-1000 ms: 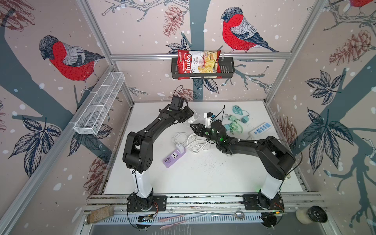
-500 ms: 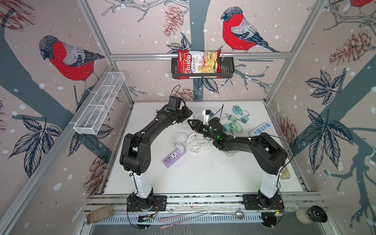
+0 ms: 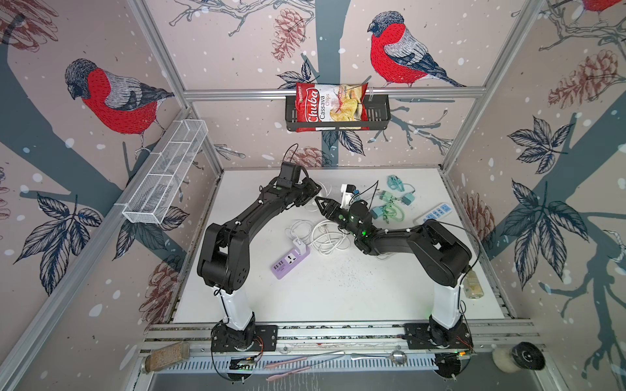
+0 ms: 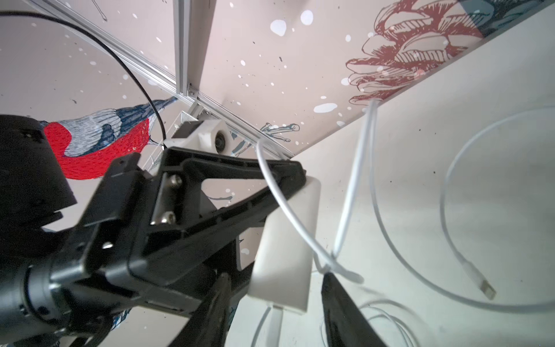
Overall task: Insert the plug
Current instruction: 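Close the right gripper on the white charger held by the left gripper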
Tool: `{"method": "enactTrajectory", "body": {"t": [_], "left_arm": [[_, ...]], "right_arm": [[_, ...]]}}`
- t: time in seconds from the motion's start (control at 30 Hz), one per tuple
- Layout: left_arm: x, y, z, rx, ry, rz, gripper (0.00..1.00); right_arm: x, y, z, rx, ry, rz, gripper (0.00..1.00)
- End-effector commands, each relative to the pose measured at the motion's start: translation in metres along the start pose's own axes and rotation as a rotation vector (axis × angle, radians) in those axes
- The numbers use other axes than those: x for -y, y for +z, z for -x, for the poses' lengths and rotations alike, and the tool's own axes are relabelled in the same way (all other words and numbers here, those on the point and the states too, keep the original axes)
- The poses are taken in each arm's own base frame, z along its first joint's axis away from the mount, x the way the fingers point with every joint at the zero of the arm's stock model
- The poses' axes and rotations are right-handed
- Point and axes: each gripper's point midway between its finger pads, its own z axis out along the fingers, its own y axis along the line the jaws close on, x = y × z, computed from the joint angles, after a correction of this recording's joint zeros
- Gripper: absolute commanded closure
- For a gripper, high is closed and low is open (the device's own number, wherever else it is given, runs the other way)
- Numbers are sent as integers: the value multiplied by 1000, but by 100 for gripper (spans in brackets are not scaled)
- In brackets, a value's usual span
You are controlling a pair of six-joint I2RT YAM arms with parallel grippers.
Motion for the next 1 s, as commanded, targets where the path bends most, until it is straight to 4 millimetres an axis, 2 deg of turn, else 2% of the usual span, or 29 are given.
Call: {"method": "enactTrajectory", "body": {"t": [0.0, 0.47, 0.73, 0.83, 0.97], "left_arm": [[16, -5, 6, 32, 15, -62, 95], [15, 0, 4, 26, -4, -83, 95], [16, 1, 5, 23, -6, -88, 95], [16, 1, 5, 25, -6, -91, 95], [16, 1, 4, 21, -9, -96, 95]], "right_arm": [[-16, 4, 14, 57, -18, 53, 51], [-14, 11, 10, 64, -23, 37, 56], [-11, 17, 1, 55, -29, 19, 51], [-11, 16, 2, 64, -32, 14, 57], [-6, 18, 2, 68, -30, -14, 58]]}}
